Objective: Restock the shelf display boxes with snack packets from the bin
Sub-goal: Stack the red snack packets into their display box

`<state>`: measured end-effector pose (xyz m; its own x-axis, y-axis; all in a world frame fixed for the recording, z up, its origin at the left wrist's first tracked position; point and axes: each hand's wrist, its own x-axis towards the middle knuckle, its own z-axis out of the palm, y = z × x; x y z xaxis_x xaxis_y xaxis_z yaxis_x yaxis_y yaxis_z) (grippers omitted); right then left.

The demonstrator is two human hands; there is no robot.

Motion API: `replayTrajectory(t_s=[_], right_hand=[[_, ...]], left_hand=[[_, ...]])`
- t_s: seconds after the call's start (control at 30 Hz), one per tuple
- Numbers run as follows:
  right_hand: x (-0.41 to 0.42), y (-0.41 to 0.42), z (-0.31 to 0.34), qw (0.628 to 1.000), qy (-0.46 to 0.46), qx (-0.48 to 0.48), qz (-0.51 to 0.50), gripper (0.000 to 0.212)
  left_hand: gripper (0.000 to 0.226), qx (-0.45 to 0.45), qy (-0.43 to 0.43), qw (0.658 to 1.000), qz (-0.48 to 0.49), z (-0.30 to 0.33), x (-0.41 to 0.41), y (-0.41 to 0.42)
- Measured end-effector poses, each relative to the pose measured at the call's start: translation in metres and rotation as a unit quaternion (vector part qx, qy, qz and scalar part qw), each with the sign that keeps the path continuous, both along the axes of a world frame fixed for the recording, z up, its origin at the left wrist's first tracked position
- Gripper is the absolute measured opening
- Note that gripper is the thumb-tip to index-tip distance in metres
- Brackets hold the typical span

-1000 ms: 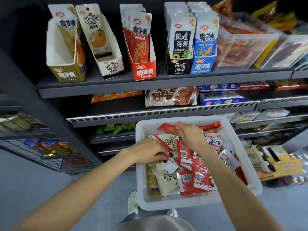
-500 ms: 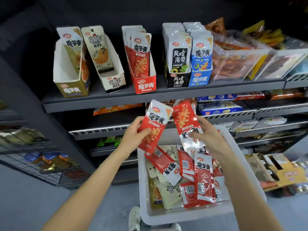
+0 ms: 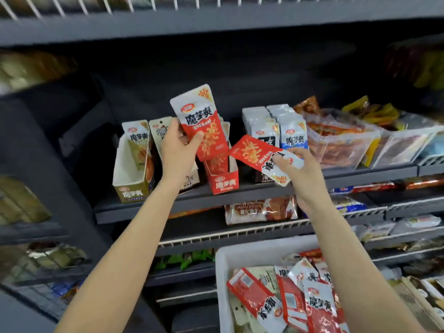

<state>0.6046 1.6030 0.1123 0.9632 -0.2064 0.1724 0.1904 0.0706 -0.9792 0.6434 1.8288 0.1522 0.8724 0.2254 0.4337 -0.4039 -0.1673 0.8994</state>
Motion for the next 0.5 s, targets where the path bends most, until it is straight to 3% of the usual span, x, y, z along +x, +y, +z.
replayTrajectory(t_s=[0.1,0.23,0.37,0.5], right_hand=[[0.010,0.002,0.007,0.998,-0.006,0.062,0.010,0.043],[0.023,0.005,0.014,0.994,-0.071,0.008,-0.083,0.035],[0.033,0.012,0.025,0.984,-0.103,-0.095,-0.114,0.015],[0.047,0.019,0.033,0.953,-0.111,-0.231,-0.162,0.041]], left_hand=[[0.038,0.000,0.027,1.000,0.006,0.005,0.031,0.000],[0.046,0.045,0.082,0.996,-0.003,-0.008,0.063,-0.001],[0.048,0.113,0.092,0.989,0.015,-0.015,0.081,0.002],[0.050,0.205,0.094,0.973,0.042,-0.012,0.089,0.013]])
